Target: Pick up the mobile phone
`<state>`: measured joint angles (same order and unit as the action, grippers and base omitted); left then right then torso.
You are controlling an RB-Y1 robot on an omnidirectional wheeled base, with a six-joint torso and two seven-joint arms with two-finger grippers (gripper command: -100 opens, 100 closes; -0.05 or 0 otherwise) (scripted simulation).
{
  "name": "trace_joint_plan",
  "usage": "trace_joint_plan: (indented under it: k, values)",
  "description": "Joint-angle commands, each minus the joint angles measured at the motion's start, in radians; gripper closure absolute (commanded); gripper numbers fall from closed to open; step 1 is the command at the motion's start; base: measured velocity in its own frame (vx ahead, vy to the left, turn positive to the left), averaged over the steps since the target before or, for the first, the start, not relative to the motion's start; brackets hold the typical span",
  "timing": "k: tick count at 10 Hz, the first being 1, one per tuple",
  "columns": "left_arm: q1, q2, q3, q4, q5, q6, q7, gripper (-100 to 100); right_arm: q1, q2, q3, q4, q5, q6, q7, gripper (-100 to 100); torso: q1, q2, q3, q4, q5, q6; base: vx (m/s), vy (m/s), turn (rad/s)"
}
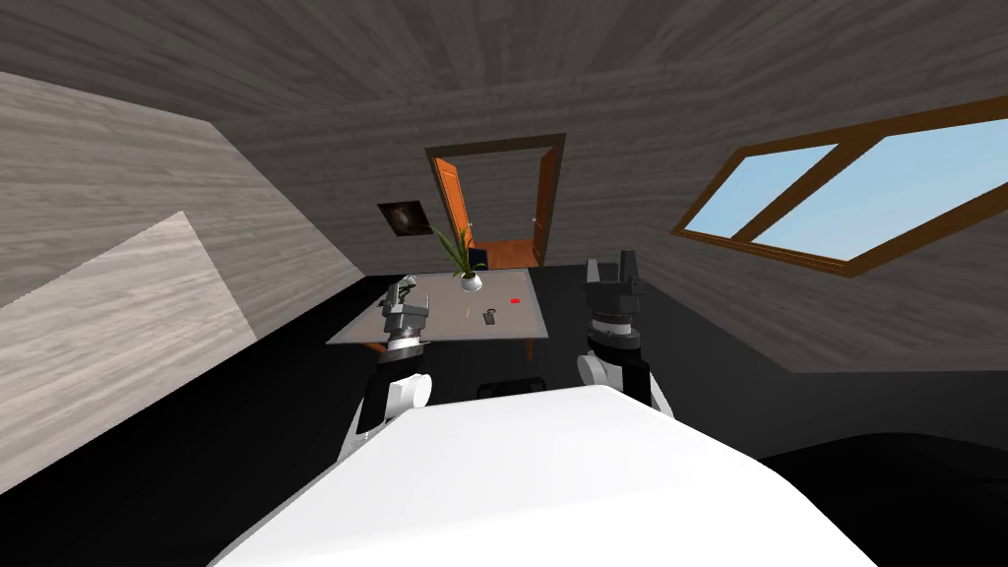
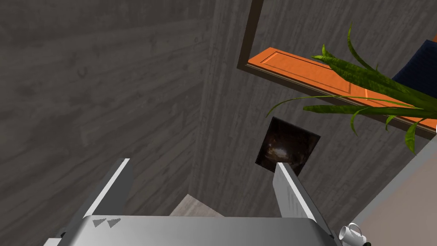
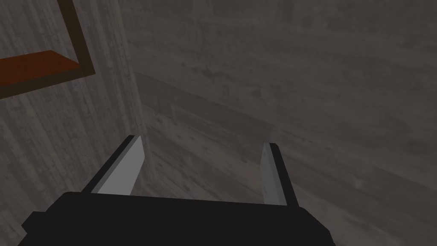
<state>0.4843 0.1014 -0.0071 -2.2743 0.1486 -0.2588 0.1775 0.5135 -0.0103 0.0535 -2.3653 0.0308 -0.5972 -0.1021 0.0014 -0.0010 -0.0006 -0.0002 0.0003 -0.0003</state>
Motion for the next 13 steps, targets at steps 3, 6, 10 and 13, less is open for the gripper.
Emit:
trace_joint_plan:
  k: [3, 6, 10, 13]
  values:
    - [-0.027, 0.030, 0.023, 0.047, 0.024, 0.087, 0.009, -100, 0.000, 0.000, 0.000, 0.000, 0.000, 0.000, 0.000, 0, 0.000, 0.000, 0.000, 0.000, 0.000, 0.001, 0.011, 0.017, -0.137]
    - [-0.056, 0.052, 0.044, 0.098, 0.047, 0.164, 0.017, -100, 0.000, 0.000, 0.000, 0.000, 0.000, 0.000, 0.000, 0, 0.000, 0.000, 0.000, 0.000, 0.000, 0.000, 0.009, 0.016, -0.132]
    - [-0.087, 0.074, 0.068, 0.155, 0.072, 0.249, 0.025, -100, 0.000, 0.000, 0.000, 0.000, 0.000, 0.000, 0.000, 0, 0.000, 0.000, 0.000, 0.000, 0.000, 0.000, 0.010, 0.017, -0.142]
    - [-0.104, 0.085, 0.080, 0.185, 0.086, 0.309, 0.029, -100, 0.000, 0.000, 0.000, 0.000, 0.000, 0.000, 0.000, 0, 0.000, 0.000, 0.000, 0.000, 0.000, 0.000, 0.008, 0.020, -0.123]
